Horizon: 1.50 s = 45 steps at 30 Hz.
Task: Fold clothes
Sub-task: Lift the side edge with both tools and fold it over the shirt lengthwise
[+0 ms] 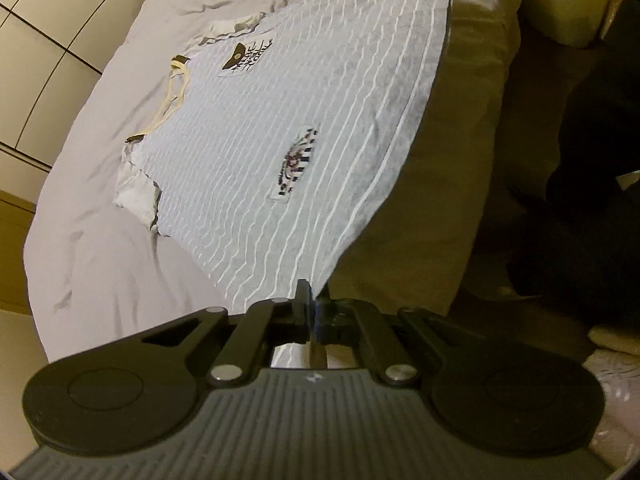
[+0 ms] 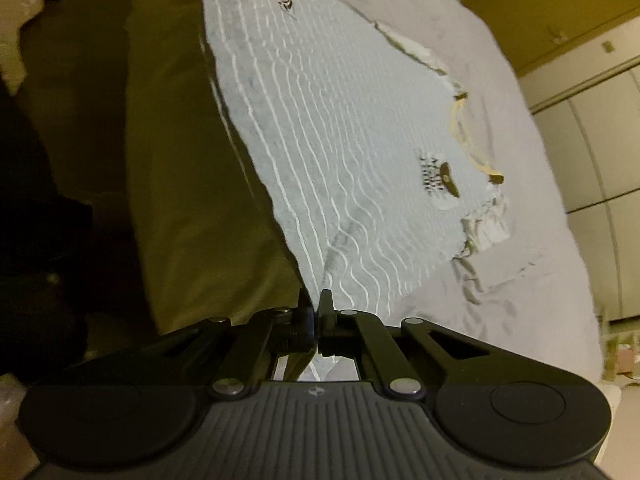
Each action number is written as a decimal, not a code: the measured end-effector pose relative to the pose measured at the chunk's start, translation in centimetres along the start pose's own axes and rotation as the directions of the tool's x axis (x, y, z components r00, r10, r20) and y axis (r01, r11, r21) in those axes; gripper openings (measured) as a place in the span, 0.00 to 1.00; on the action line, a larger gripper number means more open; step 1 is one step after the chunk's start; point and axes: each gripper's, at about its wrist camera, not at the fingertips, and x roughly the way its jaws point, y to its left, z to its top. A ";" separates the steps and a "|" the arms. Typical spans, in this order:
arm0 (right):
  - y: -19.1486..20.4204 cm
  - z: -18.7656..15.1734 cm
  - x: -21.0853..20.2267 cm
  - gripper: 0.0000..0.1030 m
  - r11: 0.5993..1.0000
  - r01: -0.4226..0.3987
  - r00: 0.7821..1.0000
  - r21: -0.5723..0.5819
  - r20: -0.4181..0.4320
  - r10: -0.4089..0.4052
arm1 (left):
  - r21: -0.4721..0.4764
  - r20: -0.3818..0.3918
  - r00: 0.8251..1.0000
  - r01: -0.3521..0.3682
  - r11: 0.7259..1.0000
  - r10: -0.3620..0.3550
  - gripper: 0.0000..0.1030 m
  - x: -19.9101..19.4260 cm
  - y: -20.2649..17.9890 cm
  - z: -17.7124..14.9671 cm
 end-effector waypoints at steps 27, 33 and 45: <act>-21.2 5.6 2.7 0.00 0.982 0.013 0.997 0.188 -0.075 0.001 | -0.147 0.079 0.997 -0.001 0.989 0.013 0.00 4.3 20.8 5.3; -29.9 6.7 11.7 0.00 0.967 -0.052 0.993 0.250 -0.089 0.076 | -0.246 0.027 0.999 0.029 0.969 -0.023 0.00 12.6 28.4 7.3; -38.3 6.3 25.8 0.00 0.914 -0.166 0.966 0.370 -0.123 0.226 | -0.335 -0.075 0.987 0.111 0.936 -0.144 0.01 24.2 35.1 9.2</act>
